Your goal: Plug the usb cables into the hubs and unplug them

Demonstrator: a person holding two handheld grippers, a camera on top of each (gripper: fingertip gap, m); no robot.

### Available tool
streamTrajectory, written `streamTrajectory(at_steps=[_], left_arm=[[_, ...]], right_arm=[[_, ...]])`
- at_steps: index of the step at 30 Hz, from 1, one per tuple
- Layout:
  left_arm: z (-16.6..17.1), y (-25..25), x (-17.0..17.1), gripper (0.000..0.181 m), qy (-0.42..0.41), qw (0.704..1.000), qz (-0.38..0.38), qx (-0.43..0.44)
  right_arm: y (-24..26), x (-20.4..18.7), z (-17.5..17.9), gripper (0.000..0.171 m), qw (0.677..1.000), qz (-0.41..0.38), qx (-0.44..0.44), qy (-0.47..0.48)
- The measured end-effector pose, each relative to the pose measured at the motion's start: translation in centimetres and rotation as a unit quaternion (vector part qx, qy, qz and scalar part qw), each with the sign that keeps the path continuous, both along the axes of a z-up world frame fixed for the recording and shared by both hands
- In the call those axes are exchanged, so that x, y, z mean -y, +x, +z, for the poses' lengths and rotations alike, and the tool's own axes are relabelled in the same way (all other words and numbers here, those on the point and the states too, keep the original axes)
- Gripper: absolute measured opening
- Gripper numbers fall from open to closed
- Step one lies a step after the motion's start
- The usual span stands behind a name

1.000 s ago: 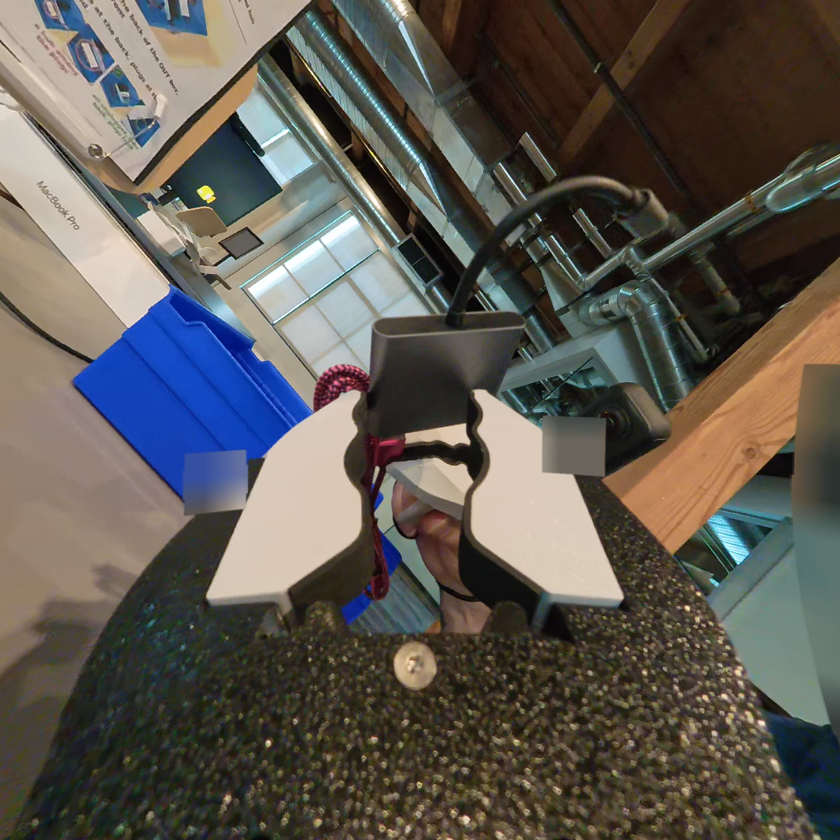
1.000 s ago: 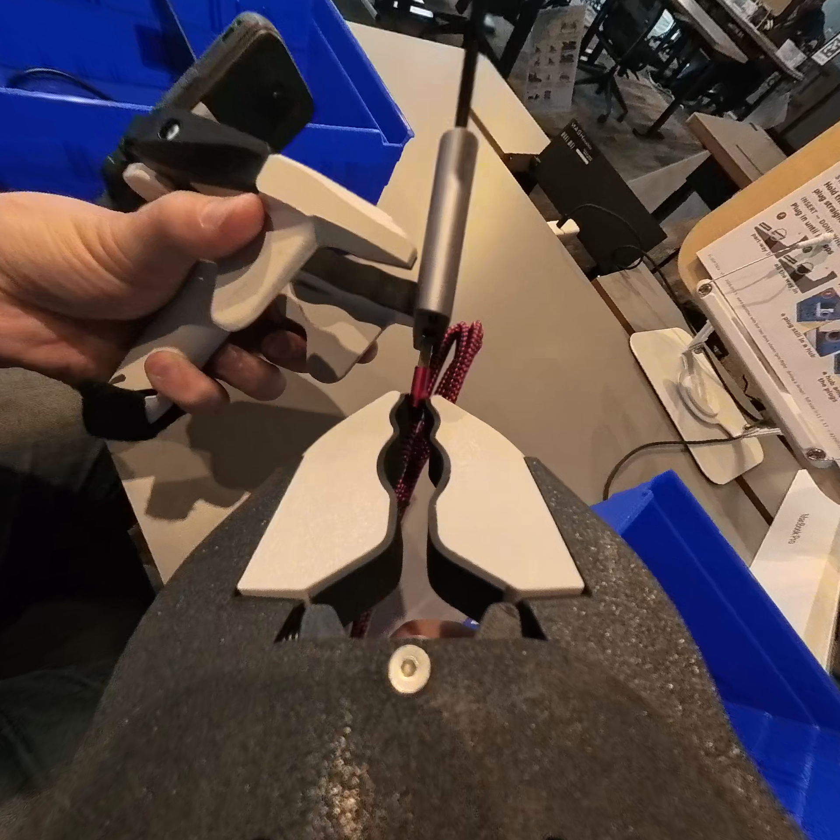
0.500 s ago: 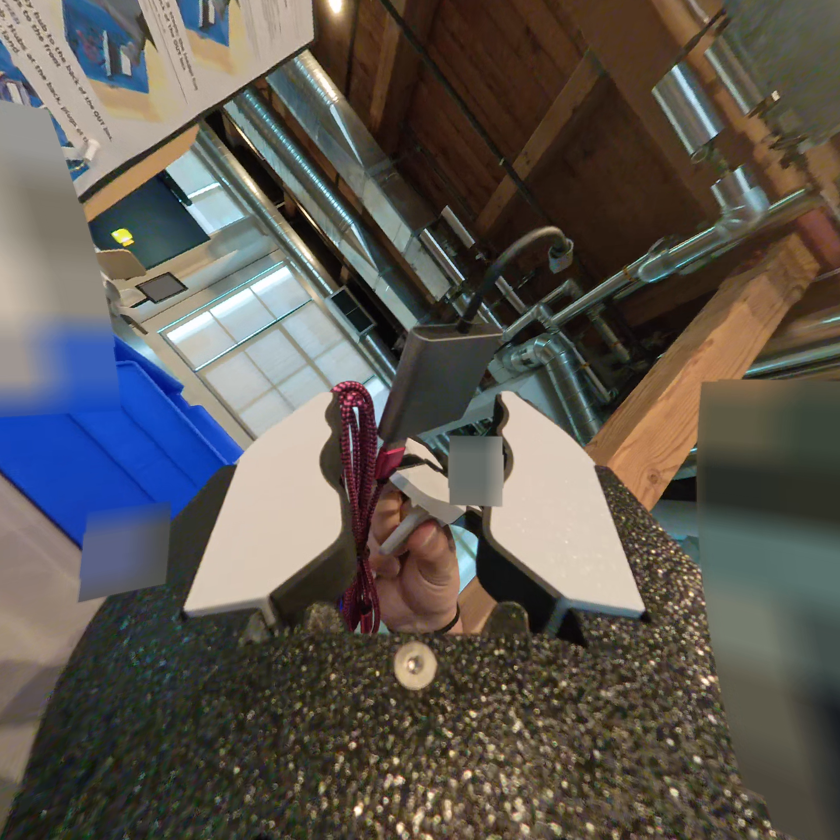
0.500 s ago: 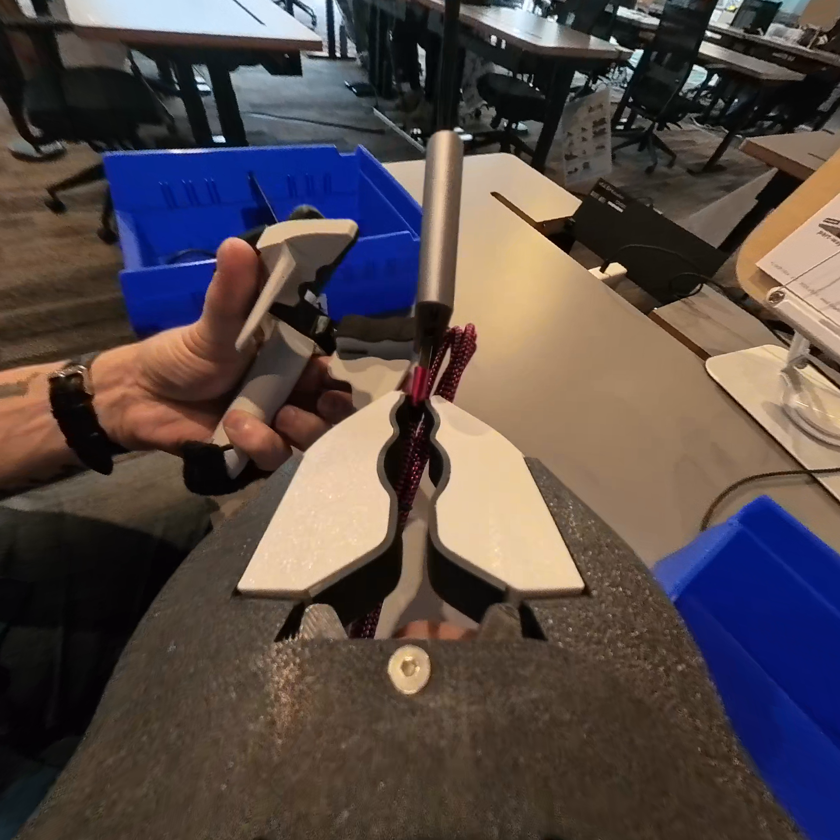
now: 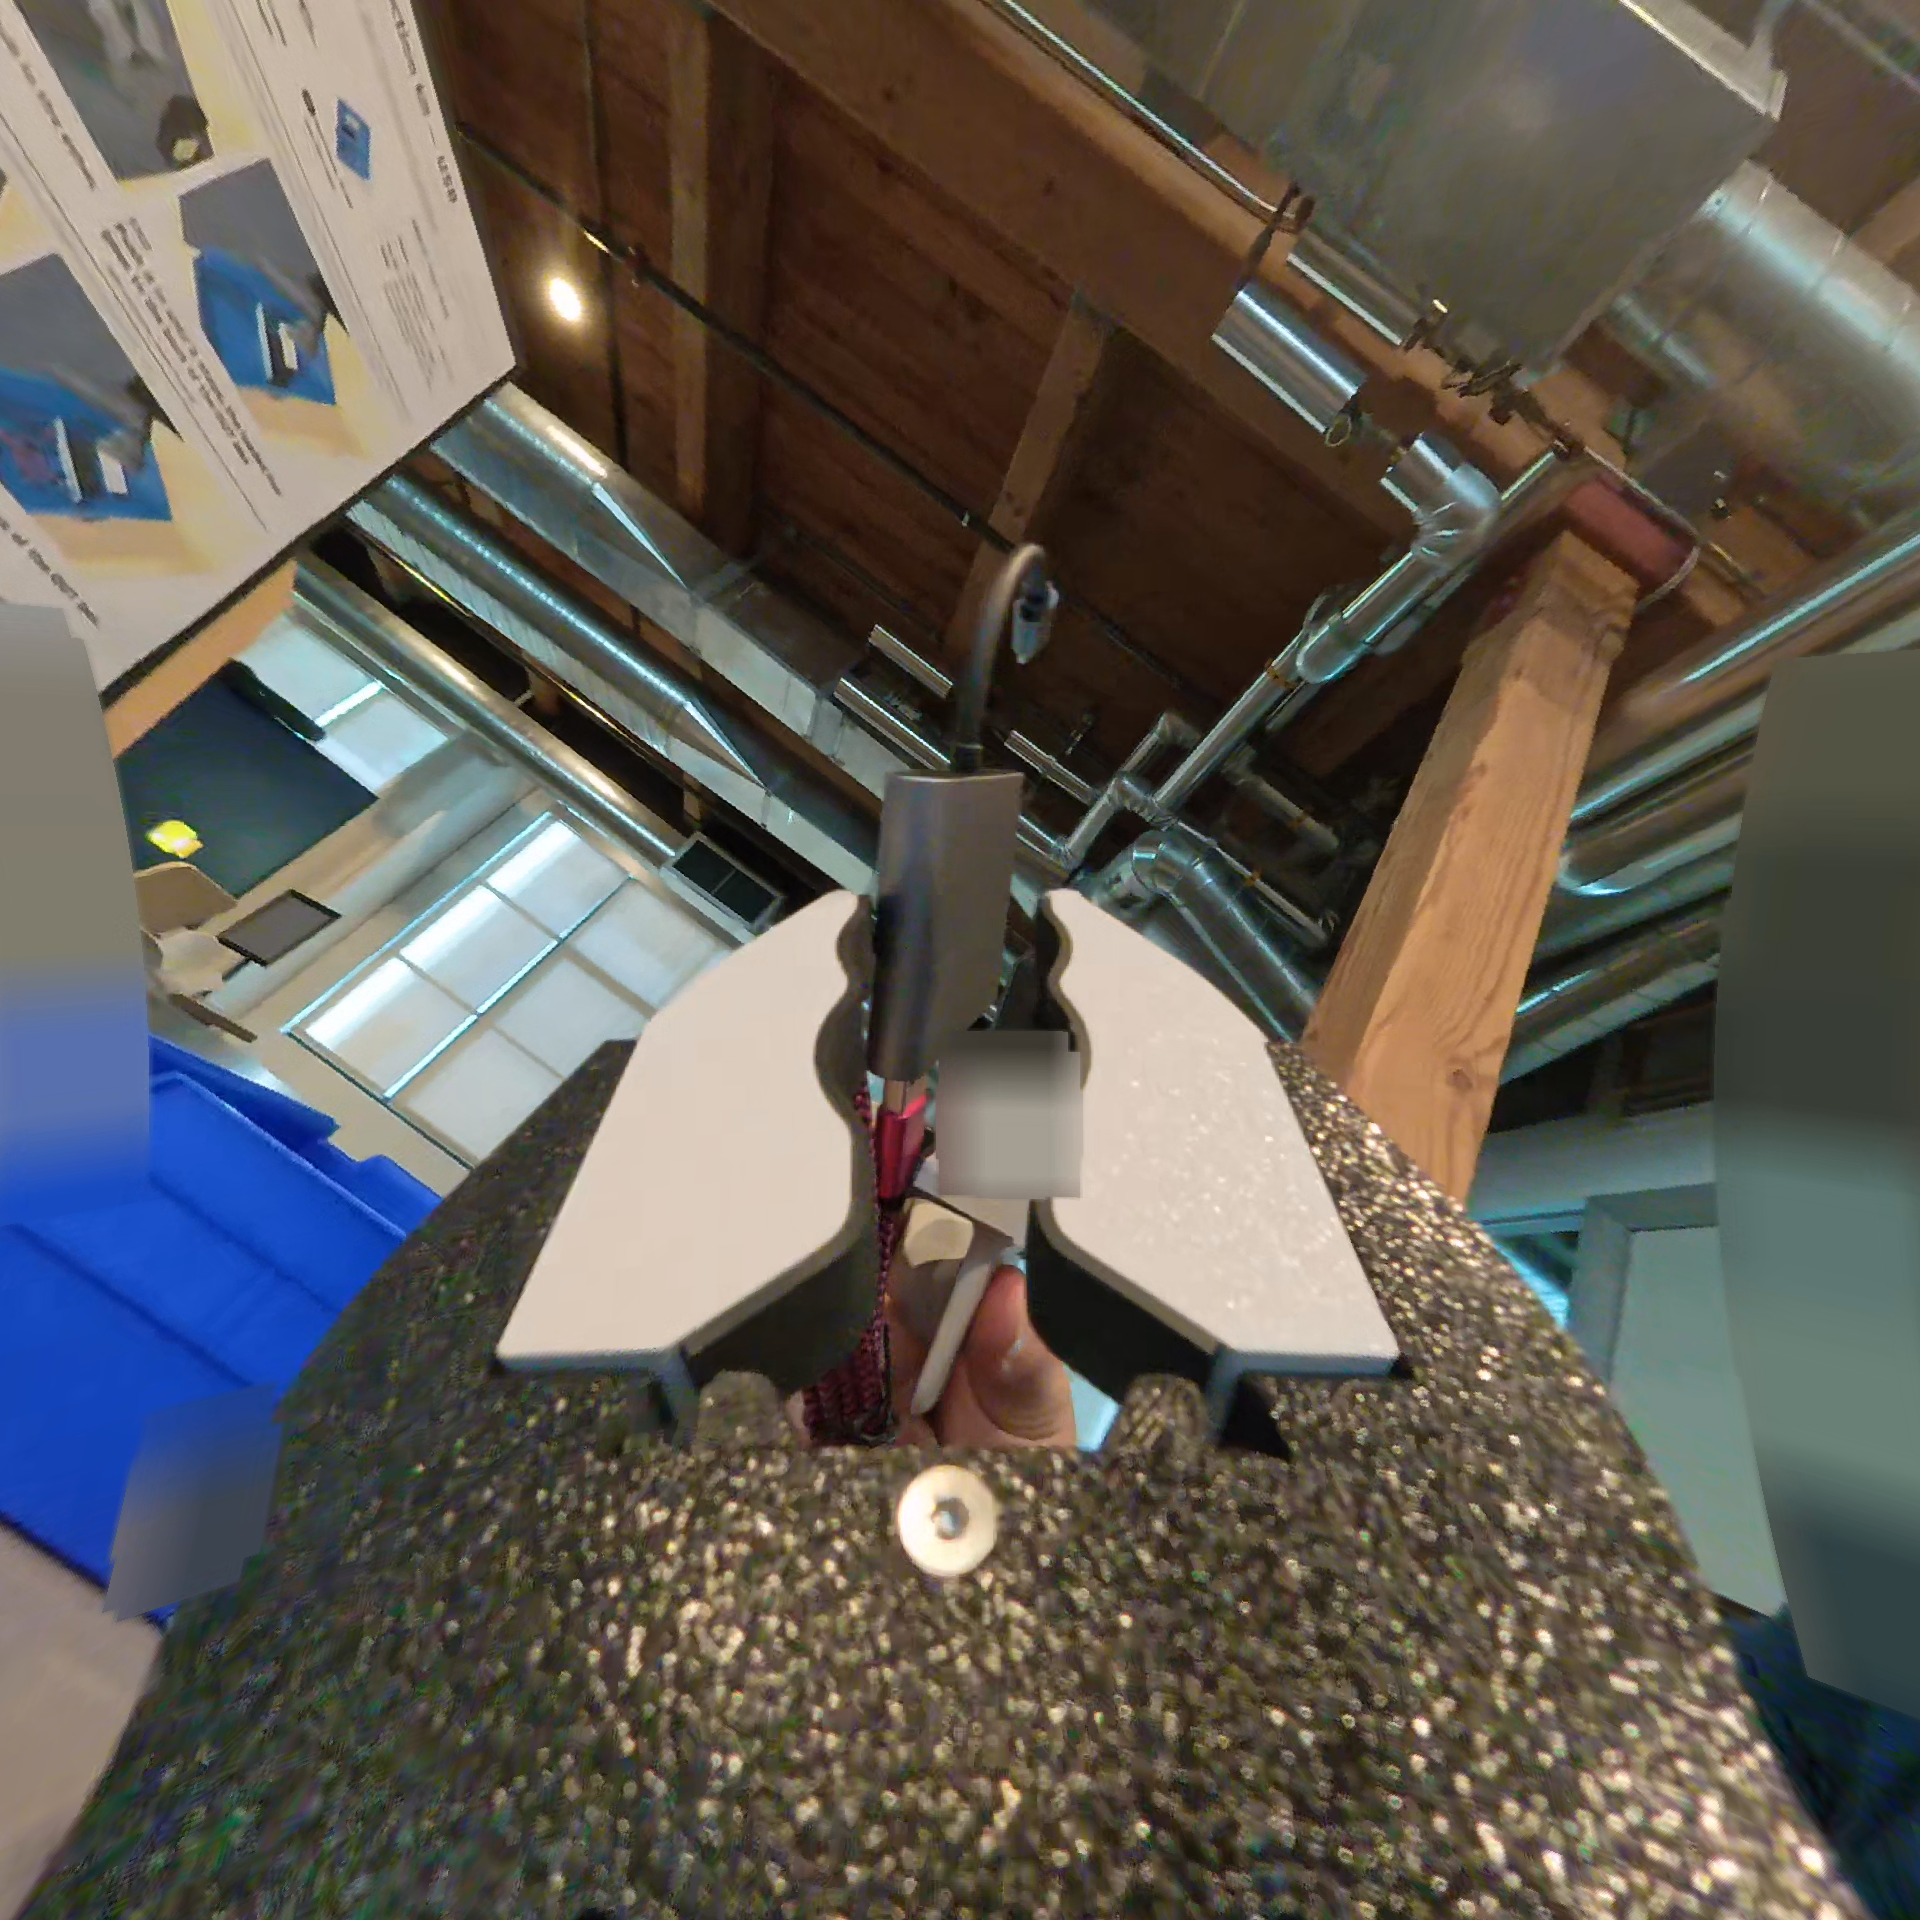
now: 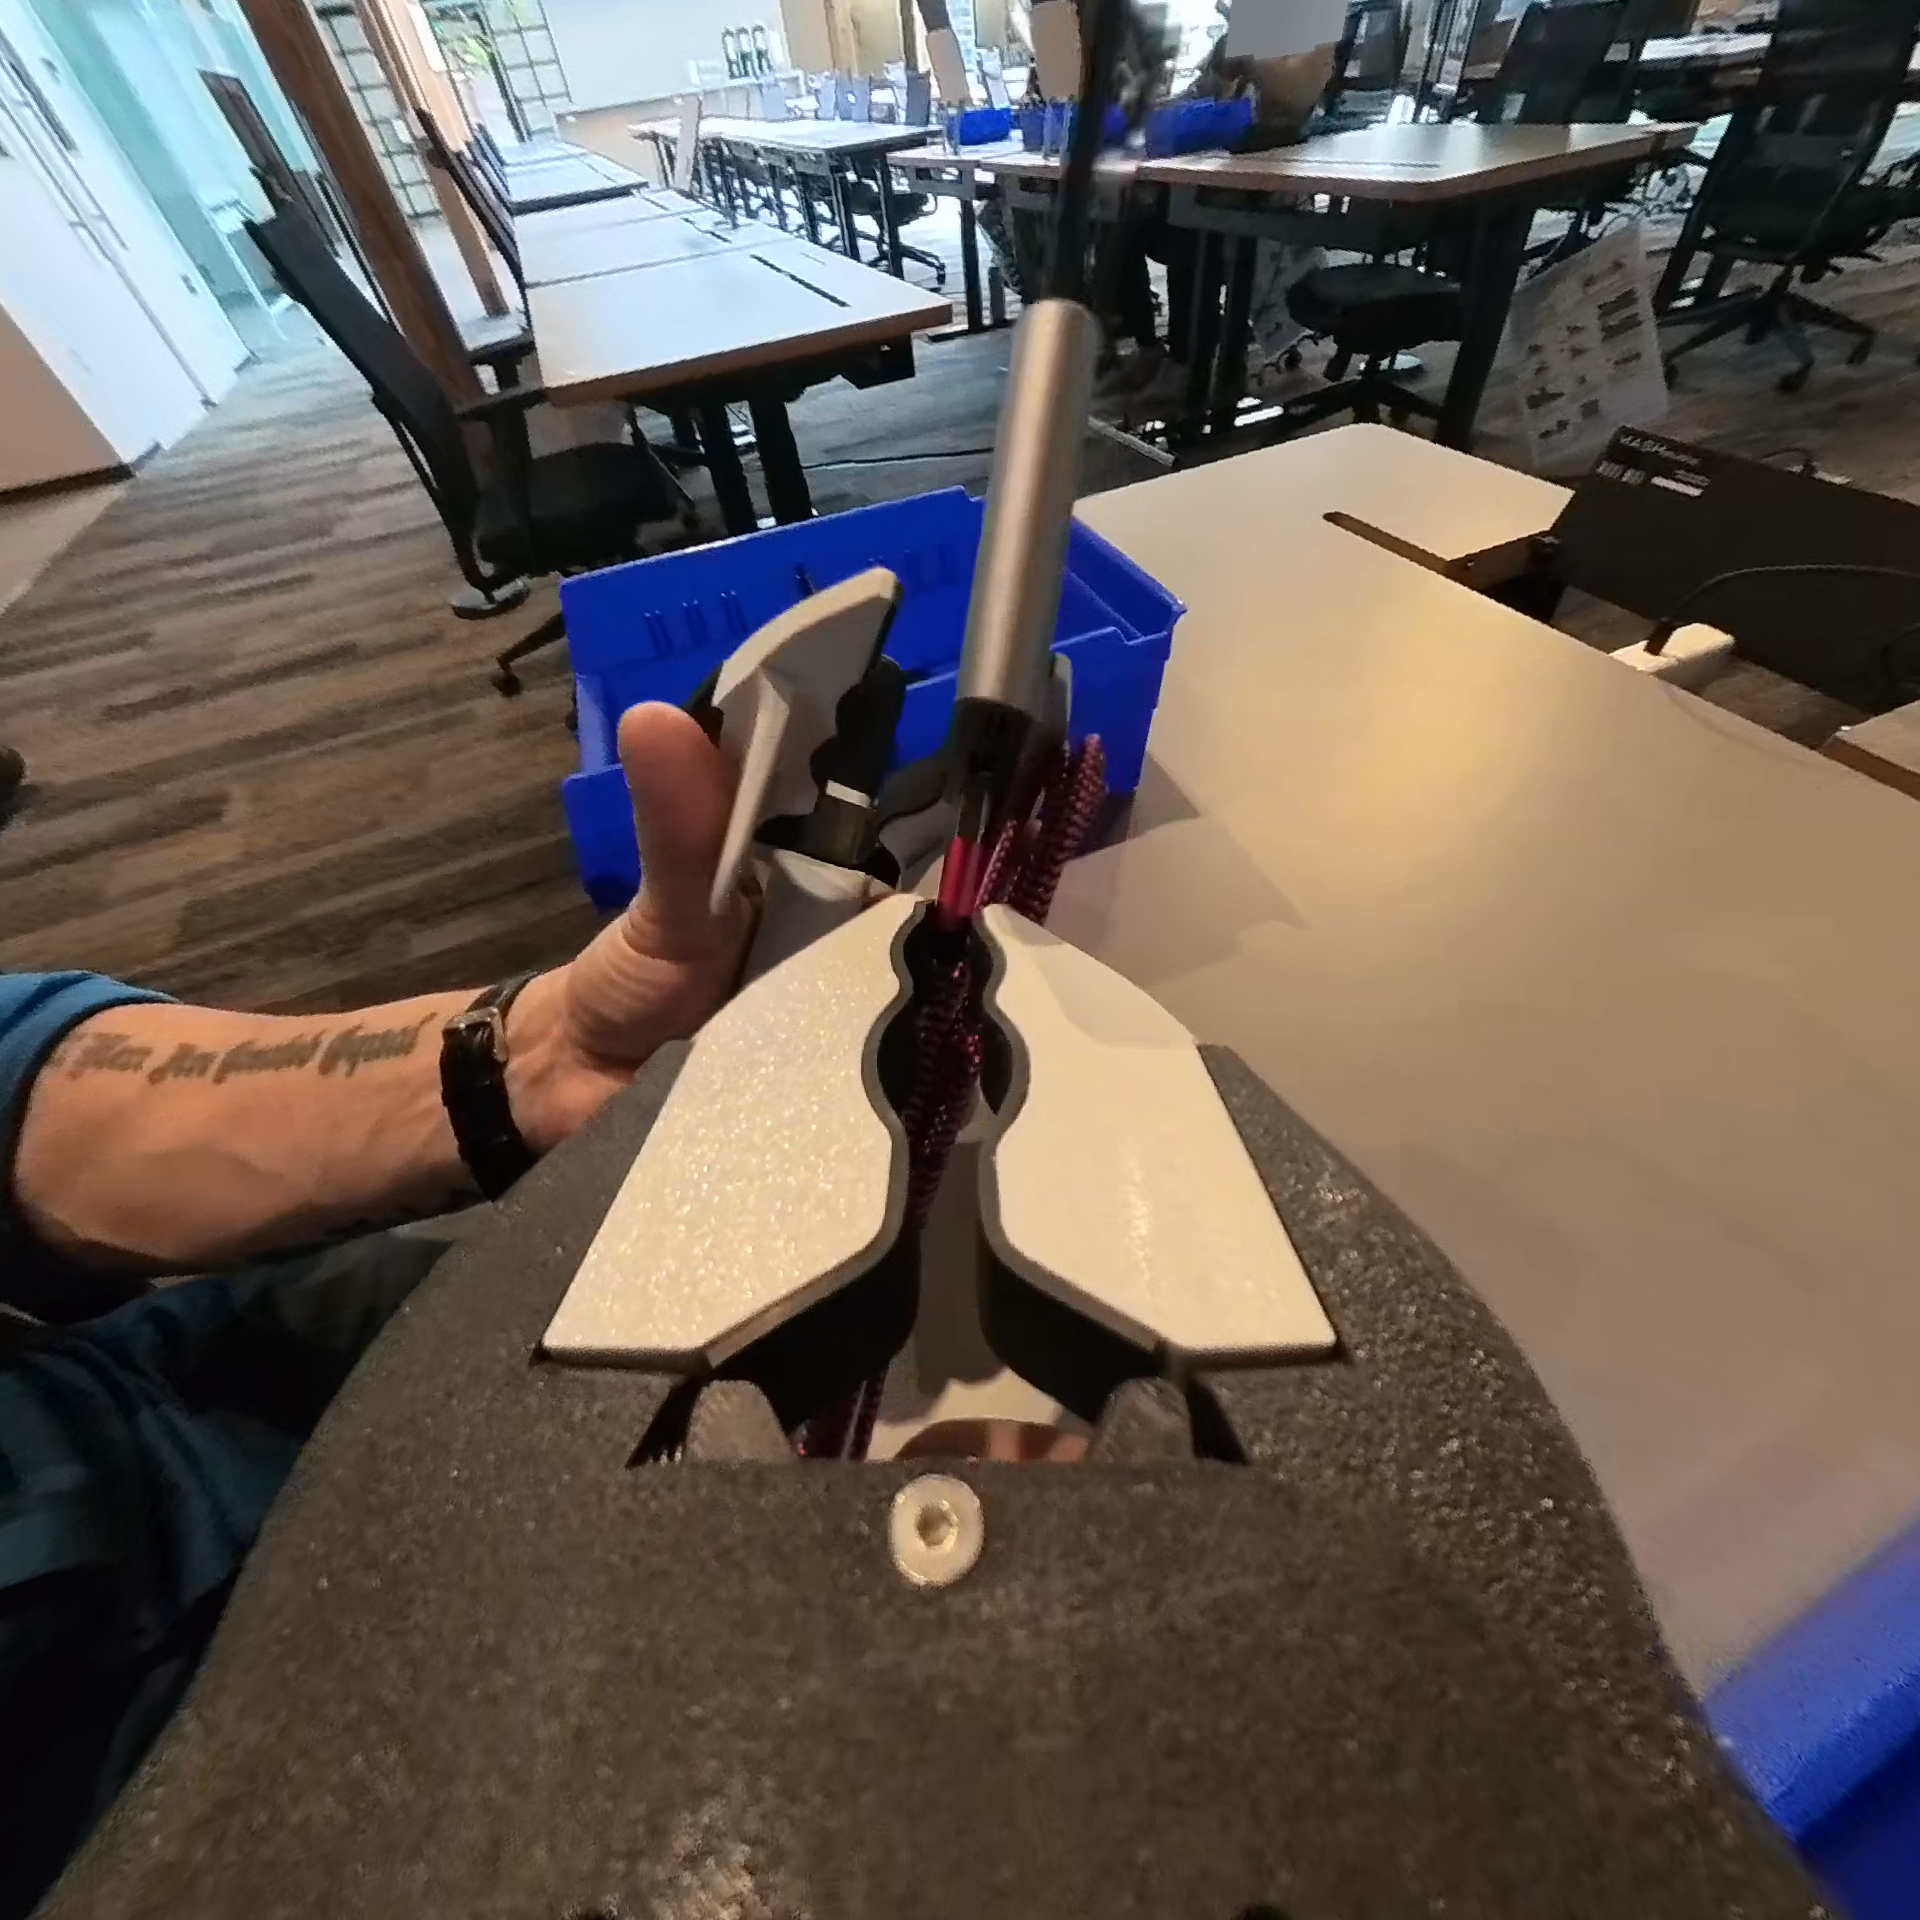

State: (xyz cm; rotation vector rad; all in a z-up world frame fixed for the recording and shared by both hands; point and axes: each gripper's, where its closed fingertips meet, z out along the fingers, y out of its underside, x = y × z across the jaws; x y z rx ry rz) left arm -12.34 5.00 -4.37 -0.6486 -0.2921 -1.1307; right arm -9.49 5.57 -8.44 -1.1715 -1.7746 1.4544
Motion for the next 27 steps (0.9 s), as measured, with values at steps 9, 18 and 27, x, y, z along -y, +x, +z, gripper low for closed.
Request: streamTrajectory(at_steps=[9,18,27], left_arm=[[-0.2,-0.1,0.2,0.015,0.007,1.0,-0.006,0.002],[-0.4,0.0,0.1,0.012,0.011,0.999,-0.051,0.01],[-0.2,0.3,0.5,0.012,0.03,0.997,-0.076,0.013]], right_arm=[[-0.2,0.8,-0.4,0.005,1.0,0.014,0.009,0.001],[0.1,1.0,-0.5,0.005,0.999,0.027,0.014,-0.007],[0.3,1.2,-0.2,0.005,0.999,0.036,0.006,-0.004]])
